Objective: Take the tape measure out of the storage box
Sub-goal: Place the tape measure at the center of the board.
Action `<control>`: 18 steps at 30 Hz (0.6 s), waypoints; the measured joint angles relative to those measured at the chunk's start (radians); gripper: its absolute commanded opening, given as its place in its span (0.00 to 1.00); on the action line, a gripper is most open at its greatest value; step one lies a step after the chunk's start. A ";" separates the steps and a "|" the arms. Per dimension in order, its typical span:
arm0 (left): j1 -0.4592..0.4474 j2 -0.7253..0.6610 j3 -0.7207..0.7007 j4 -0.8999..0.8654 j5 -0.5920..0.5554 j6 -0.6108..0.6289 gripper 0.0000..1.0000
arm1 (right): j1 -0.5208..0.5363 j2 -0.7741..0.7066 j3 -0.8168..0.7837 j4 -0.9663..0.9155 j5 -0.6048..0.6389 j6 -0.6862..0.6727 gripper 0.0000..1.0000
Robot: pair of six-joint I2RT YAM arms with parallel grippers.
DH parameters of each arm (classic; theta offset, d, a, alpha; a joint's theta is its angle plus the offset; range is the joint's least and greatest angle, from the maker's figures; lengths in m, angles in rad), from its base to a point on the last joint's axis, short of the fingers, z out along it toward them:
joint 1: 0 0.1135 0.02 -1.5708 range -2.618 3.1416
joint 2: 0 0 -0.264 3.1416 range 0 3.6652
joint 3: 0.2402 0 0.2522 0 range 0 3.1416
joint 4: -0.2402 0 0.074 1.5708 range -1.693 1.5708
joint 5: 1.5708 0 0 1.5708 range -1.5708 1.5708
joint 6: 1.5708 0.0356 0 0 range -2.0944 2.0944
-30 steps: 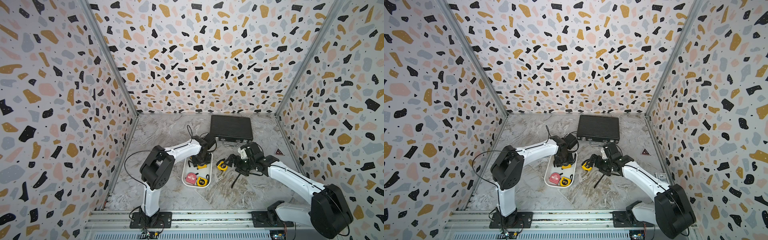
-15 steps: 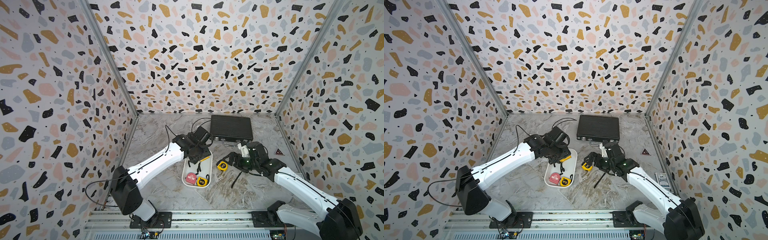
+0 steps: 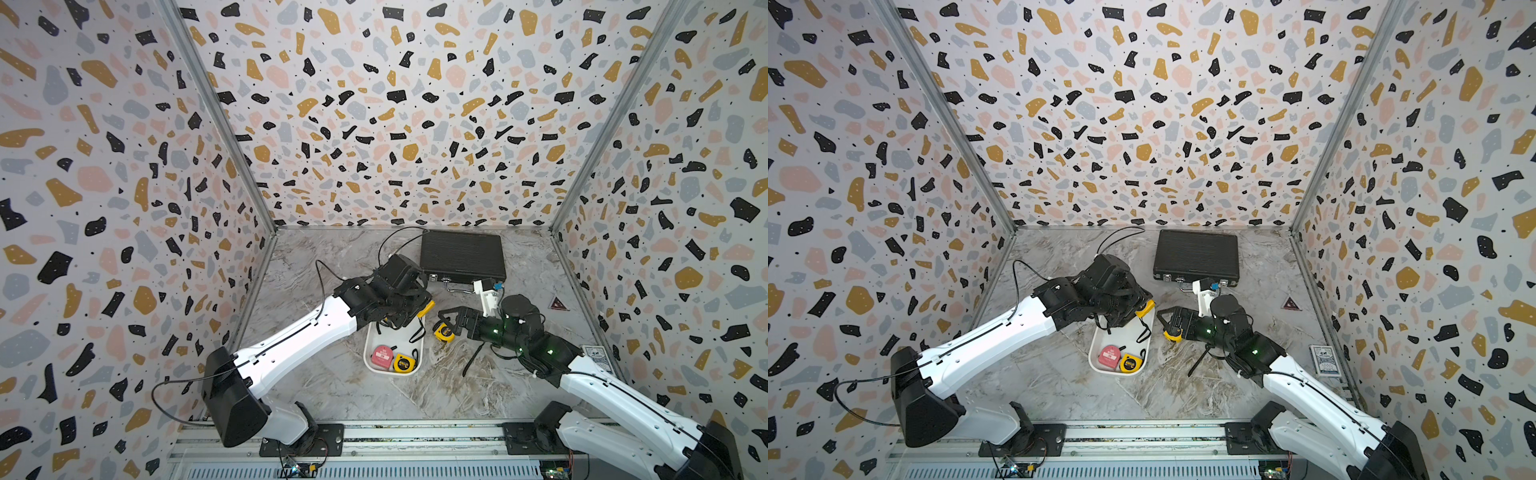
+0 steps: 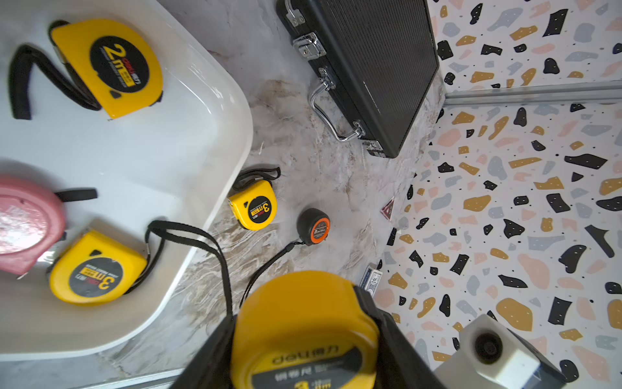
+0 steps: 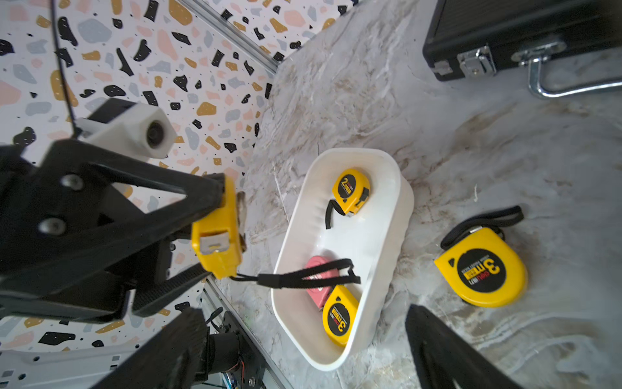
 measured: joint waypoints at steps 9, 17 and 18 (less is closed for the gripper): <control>-0.024 0.059 0.005 0.068 0.063 -0.058 0.00 | 0.000 -0.004 -0.006 0.076 0.002 -0.013 0.89; -0.038 0.061 0.006 0.122 0.114 -0.096 0.00 | 0.000 0.014 -0.012 0.109 0.000 -0.023 0.70; -0.038 0.061 0.006 0.126 0.121 -0.100 0.00 | 0.000 0.016 -0.012 0.113 0.000 -0.022 0.67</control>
